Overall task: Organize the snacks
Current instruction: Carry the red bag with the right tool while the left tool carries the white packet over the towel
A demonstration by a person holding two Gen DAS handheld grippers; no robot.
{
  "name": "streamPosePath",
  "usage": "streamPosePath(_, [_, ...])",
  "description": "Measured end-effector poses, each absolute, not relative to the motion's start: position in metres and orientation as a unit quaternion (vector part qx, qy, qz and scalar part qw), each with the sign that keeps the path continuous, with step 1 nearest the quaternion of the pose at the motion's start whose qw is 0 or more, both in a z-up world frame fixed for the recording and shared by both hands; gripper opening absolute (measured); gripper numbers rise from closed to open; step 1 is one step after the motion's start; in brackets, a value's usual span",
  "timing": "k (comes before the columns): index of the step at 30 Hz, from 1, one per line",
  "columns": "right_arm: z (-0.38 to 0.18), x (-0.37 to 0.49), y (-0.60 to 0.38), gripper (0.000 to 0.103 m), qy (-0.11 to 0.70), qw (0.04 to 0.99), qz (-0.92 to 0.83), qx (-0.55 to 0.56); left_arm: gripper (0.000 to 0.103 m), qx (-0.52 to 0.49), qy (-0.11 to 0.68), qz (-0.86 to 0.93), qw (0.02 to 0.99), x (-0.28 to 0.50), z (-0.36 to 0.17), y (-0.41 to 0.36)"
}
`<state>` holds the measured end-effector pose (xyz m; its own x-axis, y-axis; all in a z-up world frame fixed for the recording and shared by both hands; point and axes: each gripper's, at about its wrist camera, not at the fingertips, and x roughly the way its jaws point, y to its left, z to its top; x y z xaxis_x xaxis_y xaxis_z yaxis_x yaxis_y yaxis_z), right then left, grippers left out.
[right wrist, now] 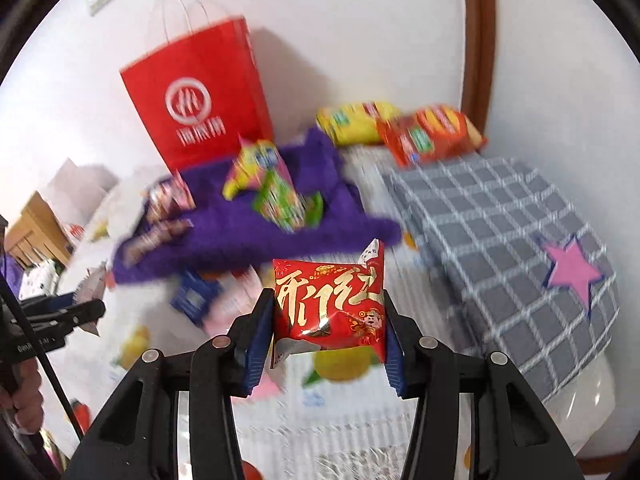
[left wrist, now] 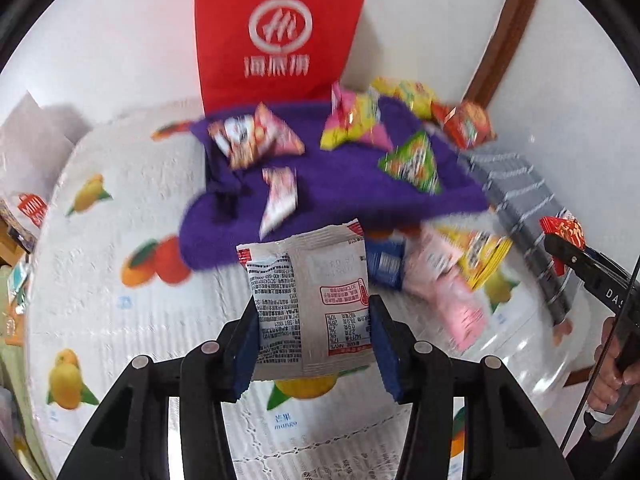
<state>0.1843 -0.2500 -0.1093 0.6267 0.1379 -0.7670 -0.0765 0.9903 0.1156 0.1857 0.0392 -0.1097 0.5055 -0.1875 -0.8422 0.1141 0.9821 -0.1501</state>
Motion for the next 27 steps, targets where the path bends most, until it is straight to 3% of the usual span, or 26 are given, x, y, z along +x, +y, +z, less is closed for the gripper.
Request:
streamPosePath(7, [-0.048,0.211,-0.22,0.048,0.386,0.919,0.079,0.029,0.048,-0.048,0.438,-0.076,0.894,0.209,-0.052,0.047])
streamPosePath(14, [-0.023,0.24,-0.191,0.048,0.37,0.923,0.102,0.023,0.048,-0.053,0.407,-0.06,0.91,0.238,-0.022,0.049])
streamPosePath(27, [-0.049,0.313,-0.168,0.048,0.393,0.914,0.097,0.012,0.048,-0.038,0.412,-0.052,0.909,0.306,-0.051,0.045])
